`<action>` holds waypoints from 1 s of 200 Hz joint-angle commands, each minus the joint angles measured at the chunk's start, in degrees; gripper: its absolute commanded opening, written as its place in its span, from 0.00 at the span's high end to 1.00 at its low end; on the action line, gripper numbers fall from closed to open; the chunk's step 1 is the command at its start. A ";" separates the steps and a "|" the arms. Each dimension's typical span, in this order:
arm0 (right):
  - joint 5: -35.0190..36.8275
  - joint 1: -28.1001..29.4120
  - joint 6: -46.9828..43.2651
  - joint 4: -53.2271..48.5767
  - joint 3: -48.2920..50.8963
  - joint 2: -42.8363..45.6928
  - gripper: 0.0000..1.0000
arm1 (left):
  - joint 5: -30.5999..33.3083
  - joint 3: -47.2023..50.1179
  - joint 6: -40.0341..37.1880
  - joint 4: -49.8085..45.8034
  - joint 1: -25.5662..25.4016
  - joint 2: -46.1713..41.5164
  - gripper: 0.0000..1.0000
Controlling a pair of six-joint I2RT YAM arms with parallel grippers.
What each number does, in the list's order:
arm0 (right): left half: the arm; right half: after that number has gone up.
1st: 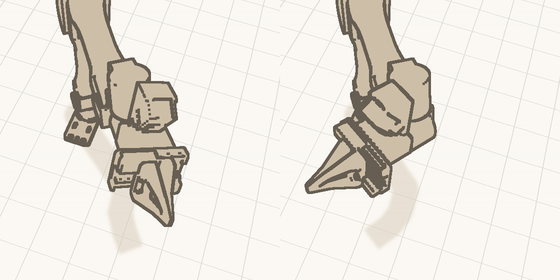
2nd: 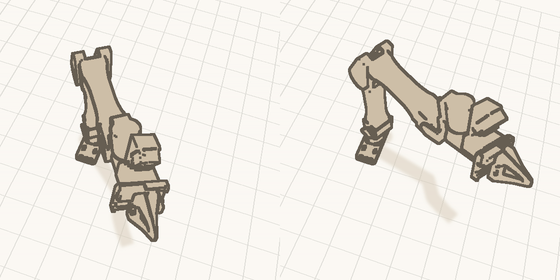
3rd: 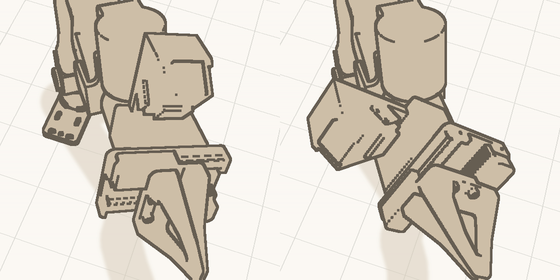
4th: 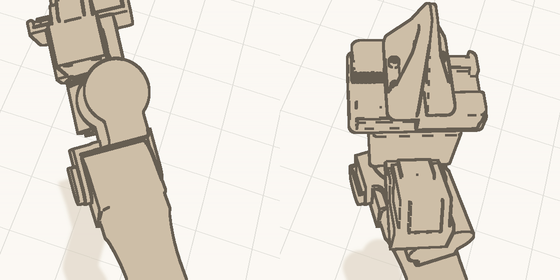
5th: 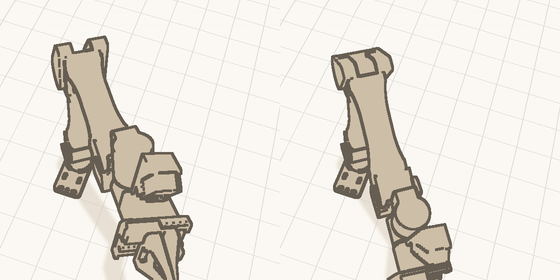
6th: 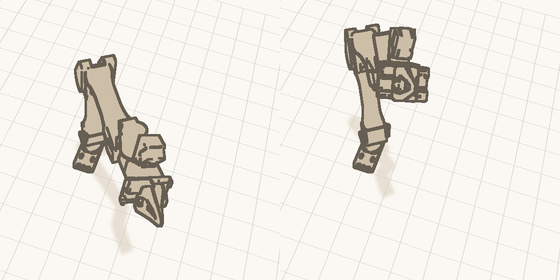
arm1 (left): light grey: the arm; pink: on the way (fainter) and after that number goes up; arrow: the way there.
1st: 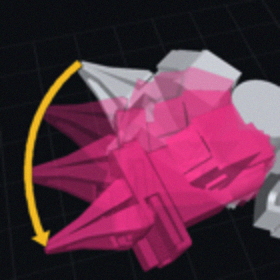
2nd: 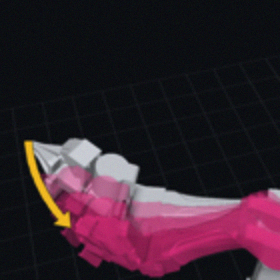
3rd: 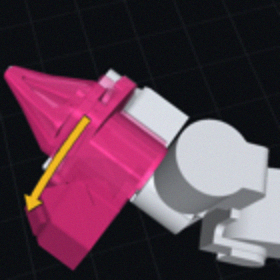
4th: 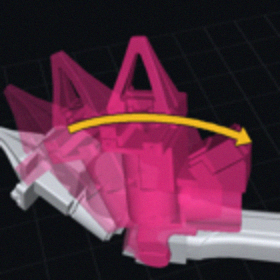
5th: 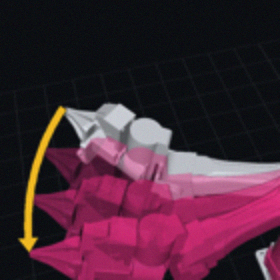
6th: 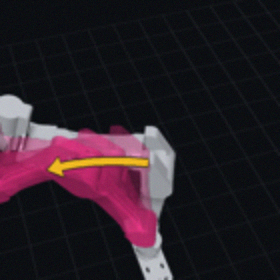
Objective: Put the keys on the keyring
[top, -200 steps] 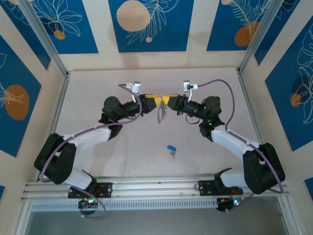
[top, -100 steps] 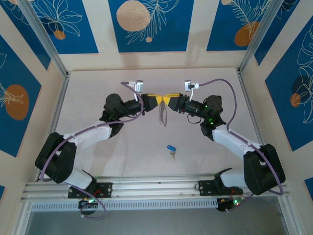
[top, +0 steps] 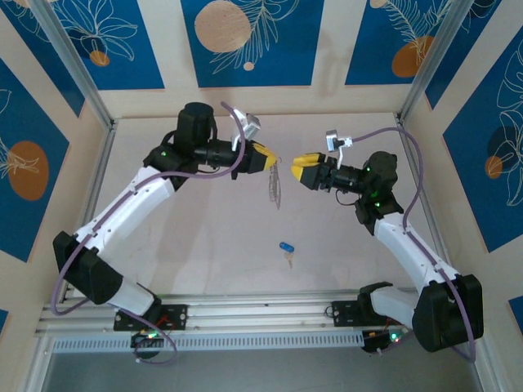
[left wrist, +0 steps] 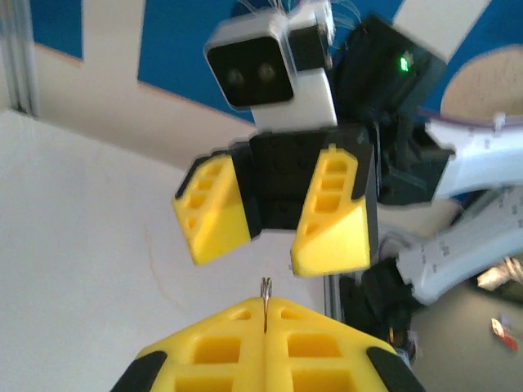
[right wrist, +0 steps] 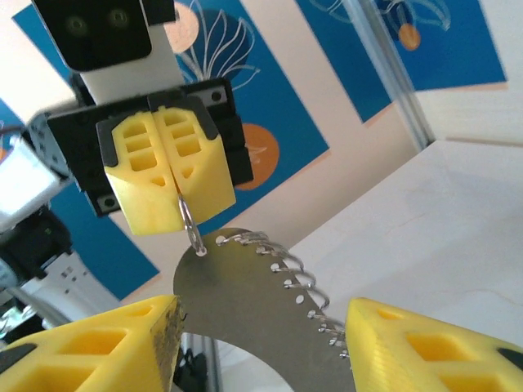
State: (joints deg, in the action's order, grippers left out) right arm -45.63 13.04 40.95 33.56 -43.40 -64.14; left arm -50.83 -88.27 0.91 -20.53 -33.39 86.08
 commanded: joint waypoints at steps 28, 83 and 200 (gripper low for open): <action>-5.64 1.38 -2.98 -2.58 -3.63 -2.43 0.48 | -1.38 -7.39 -14.89 -22.58 0.43 4.62 1.00; -4.70 4.22 -3.13 -1.38 -4.15 -5.59 0.52 | -1.71 -7.49 -14.77 -21.98 0.37 4.61 1.00; -4.56 7.41 -3.50 0.09 -3.50 -8.63 0.91 | -1.19 -5.99 -13.98 -19.33 0.41 3.83 1.00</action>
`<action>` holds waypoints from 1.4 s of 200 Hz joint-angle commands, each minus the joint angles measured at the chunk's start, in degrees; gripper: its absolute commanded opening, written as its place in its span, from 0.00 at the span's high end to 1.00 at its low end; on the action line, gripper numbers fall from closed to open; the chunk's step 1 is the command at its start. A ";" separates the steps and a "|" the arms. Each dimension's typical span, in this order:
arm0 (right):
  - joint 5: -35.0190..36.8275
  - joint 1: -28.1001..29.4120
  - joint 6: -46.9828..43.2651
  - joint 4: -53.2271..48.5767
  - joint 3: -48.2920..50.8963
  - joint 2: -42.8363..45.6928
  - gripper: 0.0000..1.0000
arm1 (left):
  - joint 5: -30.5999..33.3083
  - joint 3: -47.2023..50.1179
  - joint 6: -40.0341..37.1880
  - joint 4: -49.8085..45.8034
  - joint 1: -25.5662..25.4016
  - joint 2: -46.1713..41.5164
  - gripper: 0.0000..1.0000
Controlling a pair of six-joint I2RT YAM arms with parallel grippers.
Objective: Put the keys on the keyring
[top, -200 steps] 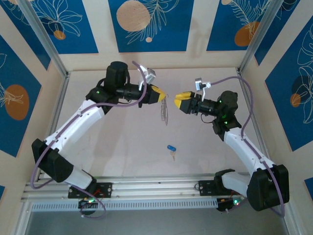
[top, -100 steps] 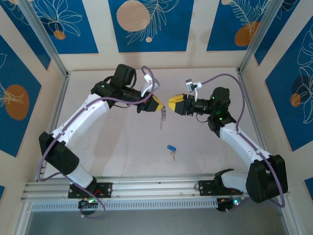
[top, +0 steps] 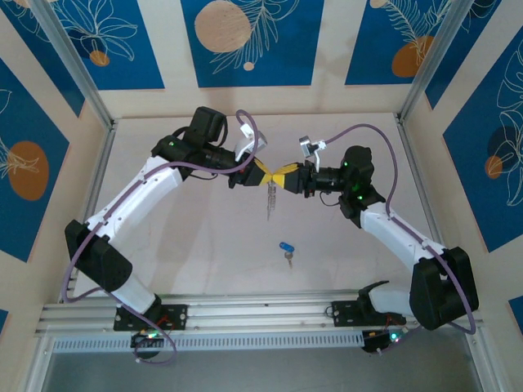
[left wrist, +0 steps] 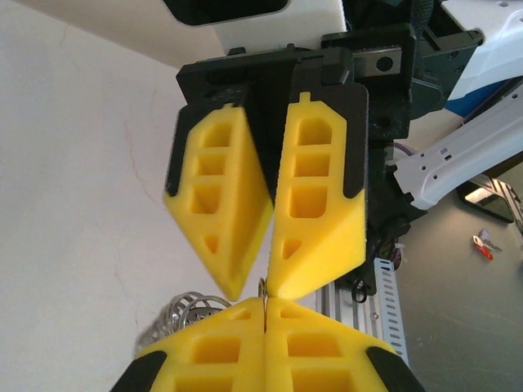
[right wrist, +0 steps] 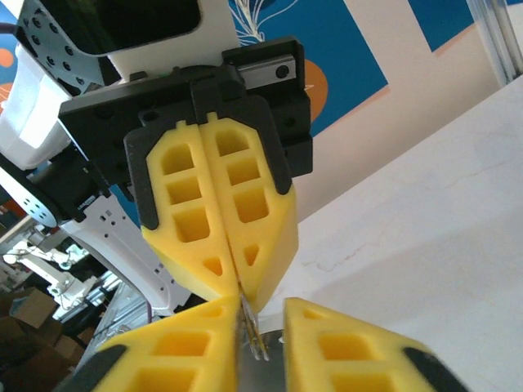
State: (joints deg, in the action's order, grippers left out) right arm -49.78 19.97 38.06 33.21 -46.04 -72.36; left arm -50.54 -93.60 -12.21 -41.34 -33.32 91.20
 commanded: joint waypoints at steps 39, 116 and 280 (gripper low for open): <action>1.15 0.52 -0.46 1.56 -0.13 -0.85 1.00 | -0.78 0.86 2.44 5.96 0.31 -1.86 1.00; 14.37 -1.08 10.24 18.17 5.28 -0.92 1.00 | 16.35 28.65 30.85 47.06 1.64 -18.45 0.48; 23.59 4.69 13.26 23.68 5.44 -1.88 1.00 | 13.54 42.06 57.53 88.80 -0.02 -10.78 0.70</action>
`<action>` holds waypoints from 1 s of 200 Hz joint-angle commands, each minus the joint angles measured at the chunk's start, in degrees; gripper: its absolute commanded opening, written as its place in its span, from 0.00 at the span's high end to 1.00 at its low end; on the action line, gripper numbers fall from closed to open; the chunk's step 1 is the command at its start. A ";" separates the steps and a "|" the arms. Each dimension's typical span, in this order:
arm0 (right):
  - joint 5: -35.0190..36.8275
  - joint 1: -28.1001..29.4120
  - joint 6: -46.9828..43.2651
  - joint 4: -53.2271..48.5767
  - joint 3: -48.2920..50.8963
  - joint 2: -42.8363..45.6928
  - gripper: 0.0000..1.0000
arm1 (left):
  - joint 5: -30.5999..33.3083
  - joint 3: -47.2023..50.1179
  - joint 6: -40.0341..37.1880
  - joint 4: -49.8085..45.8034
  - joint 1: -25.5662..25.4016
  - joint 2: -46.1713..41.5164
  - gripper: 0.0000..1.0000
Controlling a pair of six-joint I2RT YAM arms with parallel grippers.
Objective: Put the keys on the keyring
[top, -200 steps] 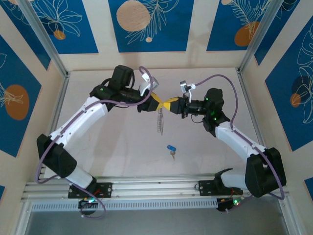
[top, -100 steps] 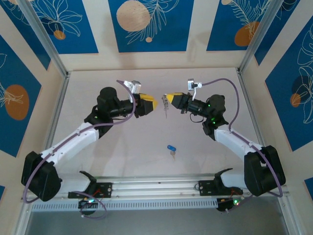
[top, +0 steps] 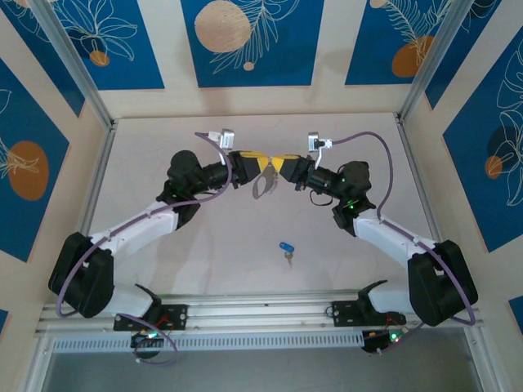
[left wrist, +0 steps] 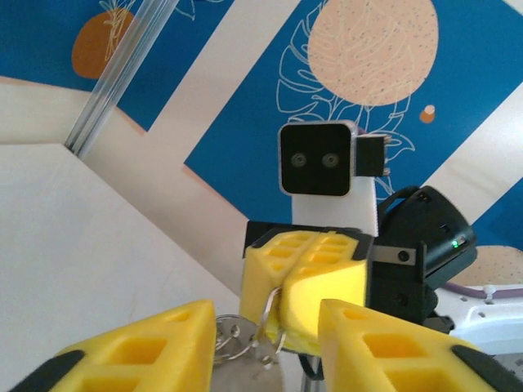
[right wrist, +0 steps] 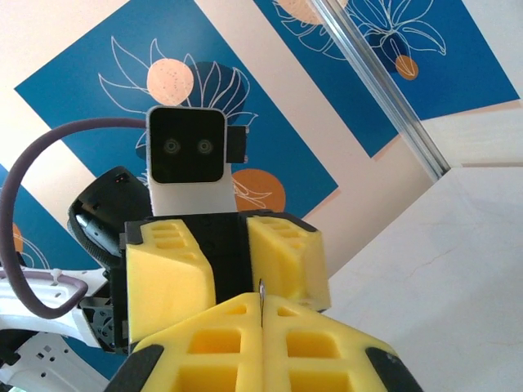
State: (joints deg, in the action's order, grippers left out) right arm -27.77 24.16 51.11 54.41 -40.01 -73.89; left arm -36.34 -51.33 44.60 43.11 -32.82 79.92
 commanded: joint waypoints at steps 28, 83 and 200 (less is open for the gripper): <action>1.77 0.49 0.14 2.53 -0.48 -0.69 1.00 | -1.47 -0.94 0.72 4.61 -0.93 1.35 0.84; 1.35 0.18 -0.06 2.27 -0.53 -1.04 1.00 | -2.61 -1.49 0.36 4.52 -1.76 2.35 0.75; -13.69 -9.40 -10.96 -22.08 -2.85 8.62 0.43 | -9.13 -24.57 -41.74 -55.45 -1.70 0.48 1.00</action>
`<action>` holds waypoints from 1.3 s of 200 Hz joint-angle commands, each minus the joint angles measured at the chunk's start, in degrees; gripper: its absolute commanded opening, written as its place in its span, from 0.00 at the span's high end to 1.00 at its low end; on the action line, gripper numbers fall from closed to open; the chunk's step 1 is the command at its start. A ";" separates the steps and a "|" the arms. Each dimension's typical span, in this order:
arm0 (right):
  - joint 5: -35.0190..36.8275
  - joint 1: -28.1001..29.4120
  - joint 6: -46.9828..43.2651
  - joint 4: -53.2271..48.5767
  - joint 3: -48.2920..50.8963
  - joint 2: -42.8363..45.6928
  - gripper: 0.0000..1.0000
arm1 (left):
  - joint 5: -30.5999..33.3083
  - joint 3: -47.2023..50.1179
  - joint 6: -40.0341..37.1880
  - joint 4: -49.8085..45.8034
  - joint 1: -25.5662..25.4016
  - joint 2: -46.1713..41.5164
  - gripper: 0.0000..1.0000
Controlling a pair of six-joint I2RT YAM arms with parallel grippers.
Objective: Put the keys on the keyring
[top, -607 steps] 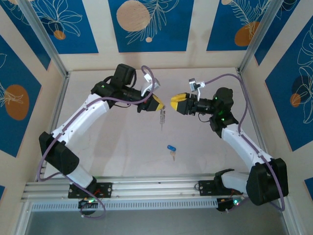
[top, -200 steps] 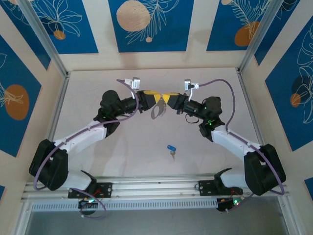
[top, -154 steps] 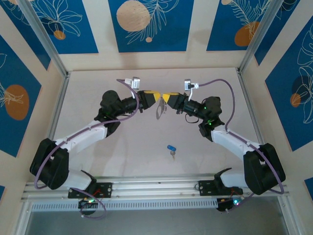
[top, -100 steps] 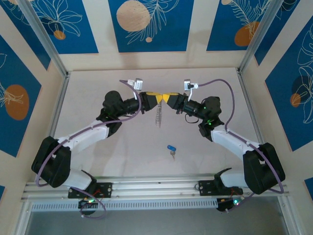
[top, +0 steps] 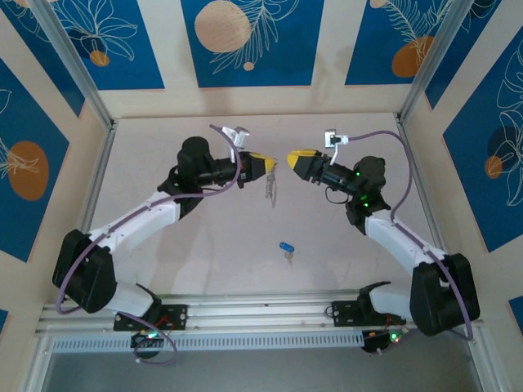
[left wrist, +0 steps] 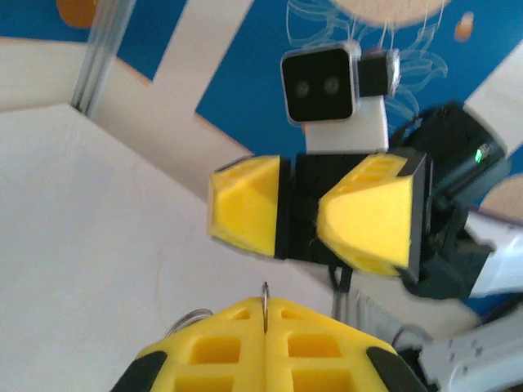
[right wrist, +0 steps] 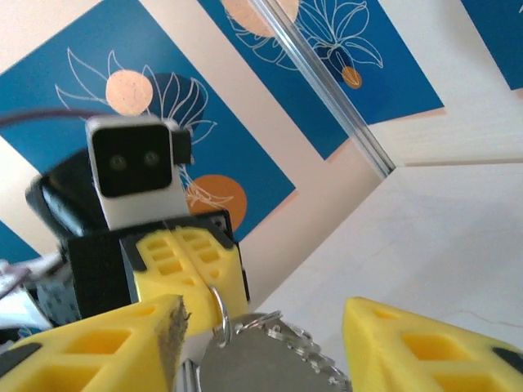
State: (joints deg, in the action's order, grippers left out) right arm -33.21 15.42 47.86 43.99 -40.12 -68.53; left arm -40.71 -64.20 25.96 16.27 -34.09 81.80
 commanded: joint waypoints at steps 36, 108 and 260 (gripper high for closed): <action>-13.75 -0.94 -12.26 -16.98 -4.63 4.02 0.43 | -4.51 -28.94 -40.97 -55.46 -0.07 5.49 1.00; -13.12 -0.30 -8.72 -10.40 -3.60 2.25 0.49 | -6.99 -32.25 -42.00 -56.97 0.01 7.60 1.00; -10.54 5.32 -6.03 -3.73 -5.94 -3.70 0.65 | -8.78 -28.66 -38.35 -51.13 0.04 7.15 1.00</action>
State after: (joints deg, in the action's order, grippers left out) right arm -44.75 20.32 40.88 37.47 -44.03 -71.72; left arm -46.98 -93.80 -13.08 -36.84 -34.13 89.86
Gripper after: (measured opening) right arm 0.347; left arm 0.049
